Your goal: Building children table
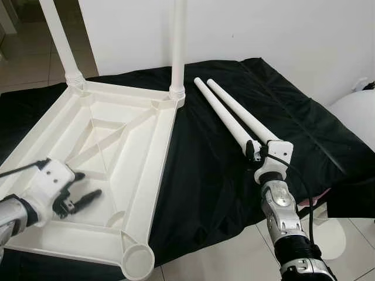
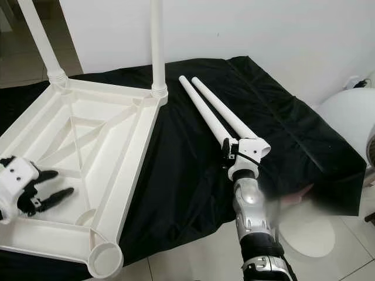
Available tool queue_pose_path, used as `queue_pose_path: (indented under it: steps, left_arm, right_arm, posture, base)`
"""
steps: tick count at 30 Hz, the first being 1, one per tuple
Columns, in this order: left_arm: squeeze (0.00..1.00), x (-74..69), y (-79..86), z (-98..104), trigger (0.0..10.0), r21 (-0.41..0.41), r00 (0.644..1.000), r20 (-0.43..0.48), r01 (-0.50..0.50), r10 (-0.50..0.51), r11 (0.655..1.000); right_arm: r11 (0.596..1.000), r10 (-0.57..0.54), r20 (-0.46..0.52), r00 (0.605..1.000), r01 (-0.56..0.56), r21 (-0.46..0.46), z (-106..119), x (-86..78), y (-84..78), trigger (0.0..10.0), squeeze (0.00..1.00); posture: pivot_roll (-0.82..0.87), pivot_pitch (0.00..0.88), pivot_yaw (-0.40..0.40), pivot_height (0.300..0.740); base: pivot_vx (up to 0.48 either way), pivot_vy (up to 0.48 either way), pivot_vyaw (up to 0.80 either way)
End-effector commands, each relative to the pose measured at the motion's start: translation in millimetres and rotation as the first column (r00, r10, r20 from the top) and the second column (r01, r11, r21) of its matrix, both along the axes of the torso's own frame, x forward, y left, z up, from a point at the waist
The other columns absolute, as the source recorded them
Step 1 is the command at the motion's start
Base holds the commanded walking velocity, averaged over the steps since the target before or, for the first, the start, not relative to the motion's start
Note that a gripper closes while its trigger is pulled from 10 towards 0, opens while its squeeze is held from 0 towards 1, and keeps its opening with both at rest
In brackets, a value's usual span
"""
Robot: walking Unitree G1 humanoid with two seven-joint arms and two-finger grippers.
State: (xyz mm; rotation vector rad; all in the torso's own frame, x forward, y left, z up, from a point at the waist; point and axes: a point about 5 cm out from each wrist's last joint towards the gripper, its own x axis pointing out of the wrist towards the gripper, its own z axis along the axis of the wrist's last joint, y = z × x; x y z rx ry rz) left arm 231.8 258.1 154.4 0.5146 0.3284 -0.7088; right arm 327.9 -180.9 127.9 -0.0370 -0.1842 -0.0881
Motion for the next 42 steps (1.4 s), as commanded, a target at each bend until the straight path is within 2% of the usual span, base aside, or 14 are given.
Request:
queue_pose_path:
  steps: [1, 5, 11, 13, 16, 17, 20, 26, 28, 31, 33, 38, 41, 42]
  left_arm:
    - [0.0, -5.2, -3.0, -3.3, 10.0, 0.028, 0.998, -0.045, 0.055, -0.054, 0.998]
    - [0.0, -7.9, -8.6, -15.8, 10.0, 0.056, 0.995, -0.077, 0.064, -0.06, 0.996]
    - [0.0, -3.0, -32.1, -21.0, 10.0, -0.002, 0.988, -0.071, 0.135, -0.135, 0.991]
    - [0.0, -3.0, -32.1, -21.0, 10.0, -0.002, 0.988, -0.071, 0.135, -0.135, 0.991]
    - [0.0, 1.0, -43.1, -22.6, 10.0, -0.029, 0.986, -0.059, 0.154, -0.156, 0.988]
    - [0.0, 5.8, -59.3, -22.9, 10.0, -0.076, 0.983, -0.04, 0.175, -0.179, 0.982]
    - [0.0, 13.4, -80.7, -23.6, 10.0, -0.104, 0.977, -0.002, 0.213, -0.214, 0.972]
    - [0.0, 24.0, -99.2, -20.0, 10.0, -0.127, 0.974, 0.05, 0.225, -0.22, 0.966]
    - [0.0, 29.1, -112.5, -11.1, 10.0, -0.188, 0.972, 0.101, 0.226, -0.21, 0.956]
    - [0.0, 30.2, -112.3, -11.6, 10.0, -0.157, 0.97, 0.118, 0.229, -0.212, 0.961]
    - [0.0, 30.0, -103.2, -12.5, 10.0, -0.142, 0.972, 0.107, 0.222, -0.208, 0.965]
    - [0.0, 28.2, -88.4, 0.0, 10.0, -0.236, 0.976, 0.085, 0.216, -0.201, 0.948]
    - [0.0, 12.7, -79.6, 6.9, 10.0, -0.272, 0.955, 0.029, 0.292, -0.295, 0.917]
    - [0.0, 12.7, -79.6, 6.9, 10.0, -0.272, 0.955, 0.029, 0.292, -0.295, 0.917]
  right_arm:
    - [1.0, -0.013, -0.002, 1.0, 0.013, 0.004, -1.8, 0.1, -2.9, 10.0, 0.0]
    - [1.0, -0.017, -0.003, 1.0, 0.017, 0.003, -1.5, 2.8, -4.2, 10.0, 0.0]
    - [1.0, -0.018, 0.009, 1.0, 0.018, 0.001, 2.9, 4.9, -5.1, 10.0, 0.0]
    - [1.0, -0.018, 0.009, 1.0, 0.018, 0.001, 2.9, 4.9, -5.1, 10.0, 0.0]
    - [1.0, -0.02, 0.009, 1.0, 0.02, -0.002, 2.8, 4.8, -6.2, 10.0, 0.0]
    - [1.0, -0.025, 0.012, 1.0, 0.025, -0.004, 2.9, 4.7, -7.7, 10.0, 0.0]
    - [1.0, -0.031, 0.015, 0.999, 0.031, -0.001, 2.4, 4.4, -8.2, 10.0, 0.0]
    - [1.0, -0.031, 0.014, 0.999, 0.031, 0.0, 0.9, 3.1, -6.6, 10.0, 0.0]
    - [0.999, -0.033, 0.014, 0.999, 0.033, 0.002, -0.1, 1.8, -5.9, 10.0, 0.0]
    - [0.999, -0.04, 0.011, 0.999, 0.04, 0.004, -1.4, 0.5, -7.2, 10.0, 0.0]
    - [0.999, -0.044, 0.009, 0.999, 0.044, 0.005, -2.9, -0.9, -8.1, 10.0, 0.0]
    - [0.999, -0.046, 0.006, 0.999, 0.046, 0.003, -4.9, -2.8, -8.7, 10.0, 0.0]
    - [0.999, -0.044, -0.001, 0.999, 0.044, -0.001, -7.1, -4.4, -9.4, 10.0, 0.0]
    - [0.999, -0.044, -0.001, 0.999, 0.044, -0.001, -7.1, -4.4, -9.4, 10.0, 0.0]
  posture:
    - [0.05, 0.051, -0.009, 0.74]
    - [0.04, 0.035, -0.012, 0.74]
    - [0.03, 0.024, -0.017, 0.74]
    - [0.03, 0.024, -0.017, 0.74]
    - [0.02, 0.018, -0.014, 0.74]
    - [0.02, 0.013, -0.009, 0.74]
    - [0.01, 0.01, -0.001, 0.74]
    - [0.01, 0.011, 0.005, 0.74]
    - [0.0, 0.011, 0.016, 0.74]
    - [0.0, 0.012, 0.021, 0.74]
    - [-0.01, 0.013, 0.027, 0.74]
    - [0.0, 0.016, 0.029, 0.74]
    - [0.0, 0.02, 0.026, 0.74]
    - [0.0, 0.02, 0.026, 0.74]
  base:
    - [0.0, 0.0, 0.0]
    - [0.0, 0.0, 0.0]
    - [0.0, 0.0, 0.0]
    - [0.0, 0.0, 0.0]
    - [0.0, 0.0, 0.0]
    - [0.0, 0.0, 0.0]
    - [0.0, 0.0, 0.0]
    - [0.0, 0.0, 0.0]
    - [0.0, 0.0, 0.0]
    - [0.0, 0.0, 0.0]
    - [0.0, 0.0, 0.0]
    - [0.0, 0.0, 0.0]
    - [0.0, 0.0, 0.0]
    - [0.0, 0.0, 0.0]
